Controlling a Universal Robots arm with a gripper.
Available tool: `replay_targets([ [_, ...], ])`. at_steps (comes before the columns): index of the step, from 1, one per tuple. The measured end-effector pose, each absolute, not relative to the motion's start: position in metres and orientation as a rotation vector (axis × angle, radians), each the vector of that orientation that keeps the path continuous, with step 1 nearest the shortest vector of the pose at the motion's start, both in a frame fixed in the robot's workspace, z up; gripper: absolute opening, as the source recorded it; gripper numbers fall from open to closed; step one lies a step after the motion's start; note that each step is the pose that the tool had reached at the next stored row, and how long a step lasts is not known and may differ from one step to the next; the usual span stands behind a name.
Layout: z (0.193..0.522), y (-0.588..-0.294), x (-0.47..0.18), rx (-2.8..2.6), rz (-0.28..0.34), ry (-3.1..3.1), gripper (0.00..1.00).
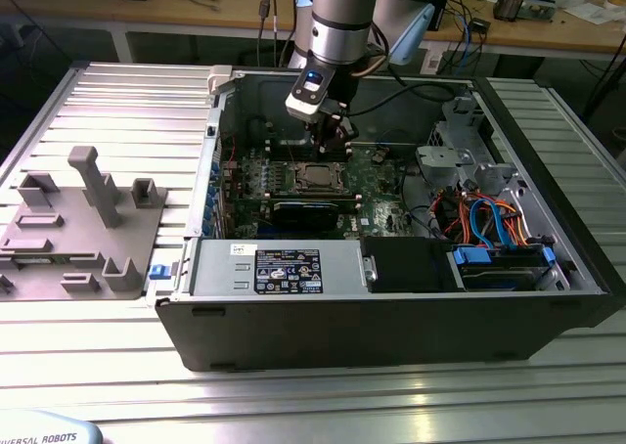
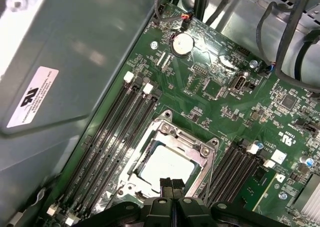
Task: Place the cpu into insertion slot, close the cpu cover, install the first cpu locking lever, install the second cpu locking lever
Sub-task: 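Install the first cpu locking lever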
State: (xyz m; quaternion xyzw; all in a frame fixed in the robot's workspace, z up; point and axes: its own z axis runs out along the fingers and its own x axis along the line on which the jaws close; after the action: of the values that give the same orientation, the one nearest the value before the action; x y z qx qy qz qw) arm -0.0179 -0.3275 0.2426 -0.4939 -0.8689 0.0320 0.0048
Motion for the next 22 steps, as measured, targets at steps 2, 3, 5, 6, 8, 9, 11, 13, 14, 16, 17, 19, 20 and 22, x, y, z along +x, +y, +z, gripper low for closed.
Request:
replay_targets([
  [2, 0.2425, -0.3275, -0.0178, -1.537, 0.100, -2.727, 0.11],
  [3, 0.2426, -0.3275, -0.0178, -1.533, 0.100, -2.730, 0.11],
  [5, 0.2425, -0.3275, -0.0178, -1.525, 0.100, -2.735, 0.11],
  [6, 0.2425, -0.3275, -0.0178, -1.521, 0.100, -2.737, 0.11],
  [8, 0.2425, -0.3275, -0.0178, -1.513, 0.100, -2.741, 0.11],
  [9, 0.2426, -0.3275, -0.0178, -1.508, 0.101, -2.744, 0.11],
  [11, 0.2425, -0.3275, -0.0178, -1.501, 0.100, -2.748, 0.11],
  [13, 0.2426, -0.3275, -0.0178, -1.494, 0.101, -2.752, 0.11],
  [14, 0.2425, -0.3275, -0.0178, -1.491, 0.101, -2.754, 0.11],
  [16, 0.2425, -0.3275, -0.0178, -1.480, 0.101, -2.760, 0.11],
  [17, 0.2425, -0.3275, -0.0178, -1.474, 0.101, -2.764, 0.11],
  [19, 0.2426, -0.3275, -0.0178, -1.461, 0.101, -2.771, 0.11],
  [20, 0.2425, -0.3275, -0.0178, -1.458, 0.101, -2.773, 0.11],
  [22, 0.2425, -0.3275, -0.0178, -1.450, 0.101, -2.777, 0.11],
])
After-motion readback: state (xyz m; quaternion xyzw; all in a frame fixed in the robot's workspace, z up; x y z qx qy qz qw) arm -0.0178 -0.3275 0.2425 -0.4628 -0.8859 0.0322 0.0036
